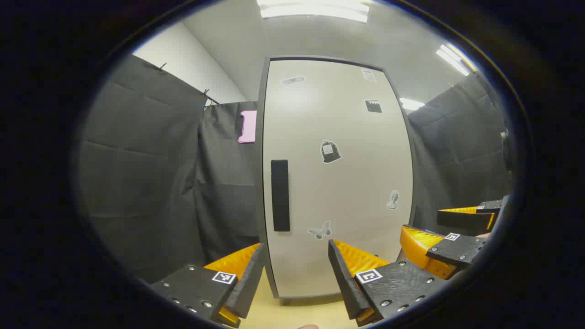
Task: Open the cabinet door with the right hand, grasp the bottle in the cabinet with the left hand and place it on the coaster, then close the cabinet door with the right hand.
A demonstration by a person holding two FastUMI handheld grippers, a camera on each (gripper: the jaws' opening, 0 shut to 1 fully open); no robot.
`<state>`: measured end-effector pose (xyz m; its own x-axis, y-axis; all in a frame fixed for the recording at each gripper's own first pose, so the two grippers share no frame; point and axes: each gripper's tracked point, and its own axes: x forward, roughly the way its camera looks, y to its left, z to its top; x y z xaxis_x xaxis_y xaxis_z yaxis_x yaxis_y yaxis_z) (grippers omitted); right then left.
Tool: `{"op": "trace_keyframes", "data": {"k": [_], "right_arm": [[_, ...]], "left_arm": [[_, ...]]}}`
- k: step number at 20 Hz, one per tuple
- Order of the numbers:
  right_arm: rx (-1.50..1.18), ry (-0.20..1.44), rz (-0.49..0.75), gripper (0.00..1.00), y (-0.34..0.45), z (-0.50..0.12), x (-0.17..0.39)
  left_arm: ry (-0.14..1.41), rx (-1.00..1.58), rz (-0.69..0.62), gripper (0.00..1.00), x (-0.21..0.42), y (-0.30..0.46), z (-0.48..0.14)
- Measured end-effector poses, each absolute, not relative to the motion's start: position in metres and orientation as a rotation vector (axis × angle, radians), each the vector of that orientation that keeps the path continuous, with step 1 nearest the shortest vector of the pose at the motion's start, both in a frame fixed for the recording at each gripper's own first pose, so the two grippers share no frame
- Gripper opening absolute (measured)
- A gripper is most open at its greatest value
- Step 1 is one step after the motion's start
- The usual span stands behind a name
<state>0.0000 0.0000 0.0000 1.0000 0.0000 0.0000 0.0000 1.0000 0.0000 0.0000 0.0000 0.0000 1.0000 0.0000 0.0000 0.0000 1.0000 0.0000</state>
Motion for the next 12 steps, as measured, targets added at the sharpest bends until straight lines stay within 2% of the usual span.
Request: {"op": "trace_keyframes", "data": {"k": [1, 2, 3, 4, 5, 6, 7, 8, 10, 11, 12], "right_arm": [[-0.001, 0.001, -0.002, 0.95, -0.0004, 0.0001, 0.001], [-0.002, 0.002, -0.004, 0.95, -0.0012, -0.0008, 0.0015], [-0.002, 0.003, -0.004, 0.95, -0.0012, -0.0008, 0.0024], [-0.003, 0.005, -0.008, 0.95, -0.0017, -0.0009, 0.0029], [-0.004, 0.005, -0.008, 0.95, -0.0016, -0.0004, 0.0032], [-0.004, 0.004, -0.007, 0.95, -0.0011, -0.0006, 0.0038], [-0.004, 0.004, -0.007, 0.95, -0.0009, -0.0005, 0.0038], [-0.006, 0.003, -0.003, 0.95, 0.0, -0.0003, 0.0035], [-0.012, -0.002, -0.002, 0.95, 0.0006, 0.0012, 0.0027], [-0.011, -0.005, -0.001, 0.95, 0.0007, 0.0023, 0.0023], [-0.01, -0.007, -0.001, 0.95, 0.0005, 0.0023, 0.0017]], "left_arm": [[-0.004, 0.0, 0.001, 0.79, 0.0002, -0.0001, 0.0004], [-0.009, -0.002, -0.006, 0.79, 0.0016, -0.0011, 0.0015], [-0.012, -0.001, -0.009, 0.84, 0.0031, -0.0026, 0.002], [-0.012, 0.0, -0.009, 0.74, 0.004, -0.0019, 0.003], [-0.012, 0.003, -0.009, 0.73, 0.0051, -0.0019, 0.0031], [-0.014, 0.002, -0.011, 0.79, 0.0047, -0.0021, 0.0043], [-0.014, 0.001, -0.015, 0.79, 0.0041, -0.0035, 0.0041], [-0.015, -0.001, -0.017, 0.74, 0.004, -0.0041, 0.0047], [-0.01, 0.005, -0.018, 0.73, 0.005, -0.0041, 0.0031], [-0.005, 0.012, -0.013, 0.78, 0.0054, -0.0027, 0.0021], [0.001, 0.015, -0.006, 0.79, 0.0058, -0.0006, 0.0014]]}}
